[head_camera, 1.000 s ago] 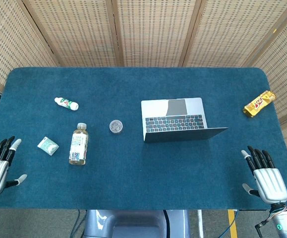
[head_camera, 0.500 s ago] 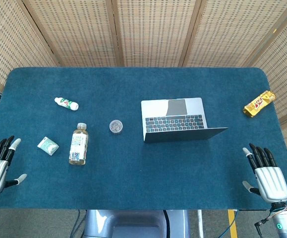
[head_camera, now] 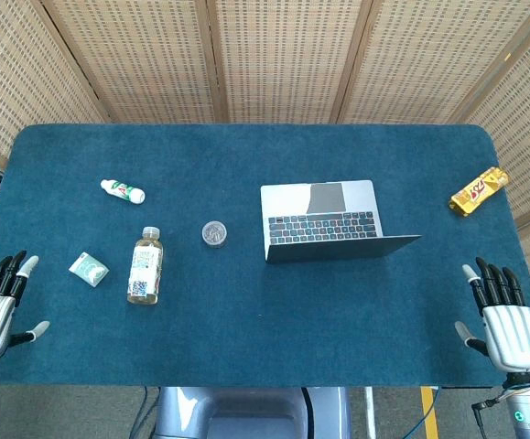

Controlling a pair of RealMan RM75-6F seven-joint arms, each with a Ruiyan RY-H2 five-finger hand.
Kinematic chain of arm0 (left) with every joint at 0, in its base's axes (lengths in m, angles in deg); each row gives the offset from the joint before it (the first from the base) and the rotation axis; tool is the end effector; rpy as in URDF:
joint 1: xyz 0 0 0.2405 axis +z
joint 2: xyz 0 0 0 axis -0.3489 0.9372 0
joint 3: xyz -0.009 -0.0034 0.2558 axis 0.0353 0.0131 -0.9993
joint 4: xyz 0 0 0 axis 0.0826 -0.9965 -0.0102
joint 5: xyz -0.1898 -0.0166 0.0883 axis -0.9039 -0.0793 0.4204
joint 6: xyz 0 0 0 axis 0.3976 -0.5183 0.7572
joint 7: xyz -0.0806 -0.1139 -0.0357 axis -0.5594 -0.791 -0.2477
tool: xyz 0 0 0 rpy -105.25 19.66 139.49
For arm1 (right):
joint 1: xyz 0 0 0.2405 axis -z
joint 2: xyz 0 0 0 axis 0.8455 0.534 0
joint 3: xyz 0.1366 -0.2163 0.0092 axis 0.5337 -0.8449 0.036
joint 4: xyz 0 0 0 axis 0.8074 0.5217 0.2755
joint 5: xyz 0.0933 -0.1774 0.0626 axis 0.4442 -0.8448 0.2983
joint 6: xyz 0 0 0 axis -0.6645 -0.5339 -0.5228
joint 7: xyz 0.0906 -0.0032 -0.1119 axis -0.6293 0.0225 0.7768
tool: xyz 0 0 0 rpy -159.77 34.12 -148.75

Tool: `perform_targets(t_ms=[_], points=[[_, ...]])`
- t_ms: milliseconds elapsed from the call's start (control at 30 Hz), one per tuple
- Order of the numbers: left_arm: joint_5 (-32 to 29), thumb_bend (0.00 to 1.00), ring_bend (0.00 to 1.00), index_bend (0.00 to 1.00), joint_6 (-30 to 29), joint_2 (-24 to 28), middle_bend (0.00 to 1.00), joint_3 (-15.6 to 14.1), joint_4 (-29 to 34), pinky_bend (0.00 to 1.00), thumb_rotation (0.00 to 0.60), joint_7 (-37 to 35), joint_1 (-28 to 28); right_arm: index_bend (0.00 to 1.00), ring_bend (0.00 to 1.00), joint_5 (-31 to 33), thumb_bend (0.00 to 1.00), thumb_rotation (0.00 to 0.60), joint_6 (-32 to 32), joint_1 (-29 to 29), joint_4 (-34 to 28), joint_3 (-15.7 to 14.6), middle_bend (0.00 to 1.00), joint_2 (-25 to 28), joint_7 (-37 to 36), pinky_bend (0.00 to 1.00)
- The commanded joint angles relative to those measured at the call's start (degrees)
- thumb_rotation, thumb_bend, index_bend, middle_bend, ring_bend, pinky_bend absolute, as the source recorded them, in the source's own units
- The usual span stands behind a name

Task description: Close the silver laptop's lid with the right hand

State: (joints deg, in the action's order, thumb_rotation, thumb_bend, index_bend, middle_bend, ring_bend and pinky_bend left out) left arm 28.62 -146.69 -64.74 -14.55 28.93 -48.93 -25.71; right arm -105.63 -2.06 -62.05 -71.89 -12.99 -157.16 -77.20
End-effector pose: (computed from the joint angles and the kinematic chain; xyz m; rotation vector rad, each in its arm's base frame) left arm -0.3098 0.1767 0.1382 -1.4582 -0.8284 -0.7854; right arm -0.3095 -0.1788 0.1421 1.4184 -0.7728 0.8918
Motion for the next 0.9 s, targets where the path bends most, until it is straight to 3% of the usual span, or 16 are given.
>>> perform_targets(t_ms=[33, 133, 300, 500, 900], points=[[0.1, 0.00, 0.00, 0.00, -0.1, 0.0, 0.00, 0.0, 0.1, 0.00, 0.600, -0.1, 0.0, 0.00, 0.00, -0.7, 0.52, 0.600, -1.7, 0.2, 0.8, 0.6, 0.00, -1.0, -1.0, 0.00], [0.1, 0.00, 0.00, 0.00, -0.1, 0.0, 0.00, 0.0, 0.1, 0.00, 0.600, -0.1, 0.0, 0.00, 0.00, -1.5, 0.62, 0.600, -3.3, 0.2, 1.7, 1.2, 0.00, -2.1, -2.3, 0.00], [-0.1, 0.00, 0.00, 0.00, 0.2, 0.0, 0.00, 0.0, 0.2, 0.00, 0.600, -0.2, 0.0, 0.00, 0.00, -2.2, 0.62, 0.600, -4.8, -0.1, 2.8, 2.0, 0.00, -3.5, -4.0, 0.00], [-0.1, 0.00, 0.00, 0.00, 0.1, 0.0, 0.00, 0.1, 0.2, 0.00, 0.600, -0.2, 0.0, 0.00, 0.00, -3.2, 0.47, 0.600, -4.7, -0.7, 2.6, 2.1, 0.00, -4.4, -3.3, 0.00], [0.2, 0.00, 0.00, 0.00, 0.4, -0.1, 0.00, -0.2, 0.2, 0.00, 0.600, 0.0, -0.1, 0.00, 0.00, -3.8, 0.43, 0.600, -4.5, -3.1, -3.2, 4.5, 0.00, -5.7, -0.4, 0.00]])
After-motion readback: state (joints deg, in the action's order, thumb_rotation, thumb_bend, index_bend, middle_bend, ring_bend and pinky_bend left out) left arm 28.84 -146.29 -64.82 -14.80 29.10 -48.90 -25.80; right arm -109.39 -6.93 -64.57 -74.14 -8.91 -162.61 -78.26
